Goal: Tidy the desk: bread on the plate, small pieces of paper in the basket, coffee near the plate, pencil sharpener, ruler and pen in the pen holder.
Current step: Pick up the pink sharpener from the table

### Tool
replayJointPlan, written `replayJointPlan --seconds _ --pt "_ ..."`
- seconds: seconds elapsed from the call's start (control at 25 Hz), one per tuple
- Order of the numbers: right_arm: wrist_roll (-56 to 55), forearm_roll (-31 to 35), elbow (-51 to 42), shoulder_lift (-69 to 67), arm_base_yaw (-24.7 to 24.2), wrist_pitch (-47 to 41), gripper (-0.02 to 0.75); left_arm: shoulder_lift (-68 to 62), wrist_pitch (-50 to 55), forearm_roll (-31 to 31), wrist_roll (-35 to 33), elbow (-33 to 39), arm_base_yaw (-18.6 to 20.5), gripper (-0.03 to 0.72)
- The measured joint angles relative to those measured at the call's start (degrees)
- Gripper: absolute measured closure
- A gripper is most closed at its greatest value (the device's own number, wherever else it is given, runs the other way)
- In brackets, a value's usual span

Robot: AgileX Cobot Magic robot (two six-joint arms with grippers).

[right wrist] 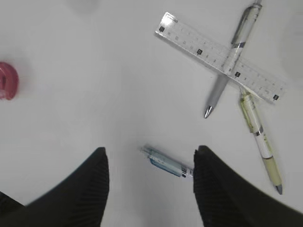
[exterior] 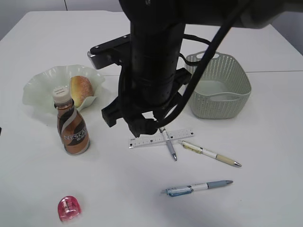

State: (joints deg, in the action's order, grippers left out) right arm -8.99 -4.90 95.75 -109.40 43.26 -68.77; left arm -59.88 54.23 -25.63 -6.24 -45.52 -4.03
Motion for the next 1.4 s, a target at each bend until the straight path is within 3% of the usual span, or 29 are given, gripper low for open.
replayJointPlan --seconds 0.32,0.48,0.84,1.12,1.4 --pt "4.5 0.6 0.0 0.0 -7.8 -0.8 0.321 -4.0 -3.6 15.2 23.8 0.0 -20.1 0.255" --pt "4.7 0.7 0.0 0.0 -12.4 -1.1 0.321 -9.0 -7.0 17.0 32.5 0.0 -25.7 0.255" --pt "5.6 1.4 0.0 0.0 -15.7 -1.2 0.321 -25.6 -12.0 17.6 42.5 0.0 -27.1 0.248" --pt "5.9 2.1 0.0 0.0 -15.7 -1.3 0.321 -30.0 -19.2 12.9 50.7 -0.1 -27.1 0.223" --pt "6.0 2.3 0.0 0.0 -15.7 -1.3 0.321 -31.4 -17.4 19.4 67.9 -0.1 -27.8 0.223"
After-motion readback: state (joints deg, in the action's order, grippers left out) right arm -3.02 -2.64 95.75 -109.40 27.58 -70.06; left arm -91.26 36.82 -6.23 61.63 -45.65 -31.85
